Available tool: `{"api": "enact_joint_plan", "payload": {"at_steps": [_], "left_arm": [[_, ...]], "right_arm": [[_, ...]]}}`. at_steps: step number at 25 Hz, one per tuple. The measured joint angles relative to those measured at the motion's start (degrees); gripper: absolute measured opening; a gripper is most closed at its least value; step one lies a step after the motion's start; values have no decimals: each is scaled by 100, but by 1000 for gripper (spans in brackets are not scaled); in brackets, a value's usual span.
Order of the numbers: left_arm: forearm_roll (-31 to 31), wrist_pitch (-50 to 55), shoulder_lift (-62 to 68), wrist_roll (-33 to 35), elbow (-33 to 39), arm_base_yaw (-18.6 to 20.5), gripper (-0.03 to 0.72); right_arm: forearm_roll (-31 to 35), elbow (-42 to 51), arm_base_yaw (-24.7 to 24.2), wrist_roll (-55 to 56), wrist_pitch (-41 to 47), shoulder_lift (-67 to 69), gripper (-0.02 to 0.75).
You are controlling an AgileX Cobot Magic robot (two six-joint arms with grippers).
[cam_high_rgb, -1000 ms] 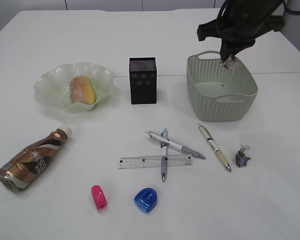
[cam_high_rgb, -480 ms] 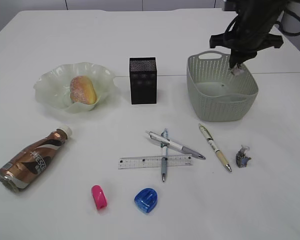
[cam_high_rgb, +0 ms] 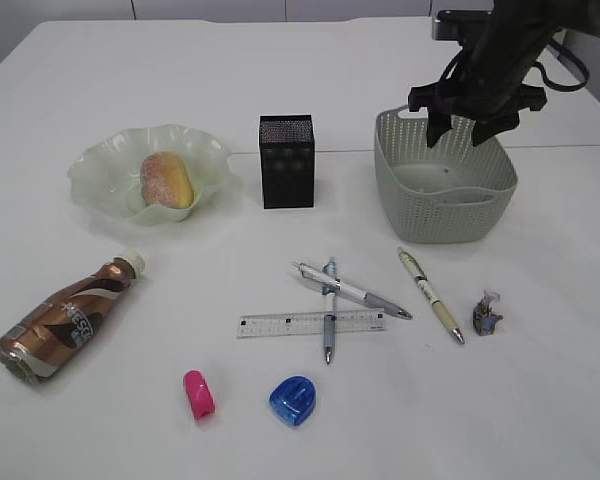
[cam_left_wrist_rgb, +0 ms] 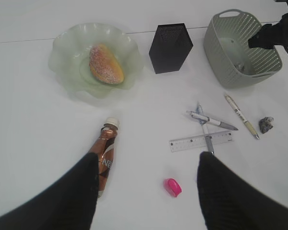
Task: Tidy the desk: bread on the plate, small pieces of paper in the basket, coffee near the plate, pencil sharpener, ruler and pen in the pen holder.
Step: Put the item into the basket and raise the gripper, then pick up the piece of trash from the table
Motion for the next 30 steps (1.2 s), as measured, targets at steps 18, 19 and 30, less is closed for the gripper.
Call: {"api": "enact_joint_plan", "payload": {"at_steps": [18,19,30], "left_arm": [[-63,0,0,0,0,0,465],[-63,0,0,0,0,0,465],[-263,0,0,0,0,0,458]], "right_arm": [[392,-1148,0,-410,1607,-668,445],[382,-1134,0,-414,1607,-831,444],[345,882,0,-427,1666,-2945,444]]}}
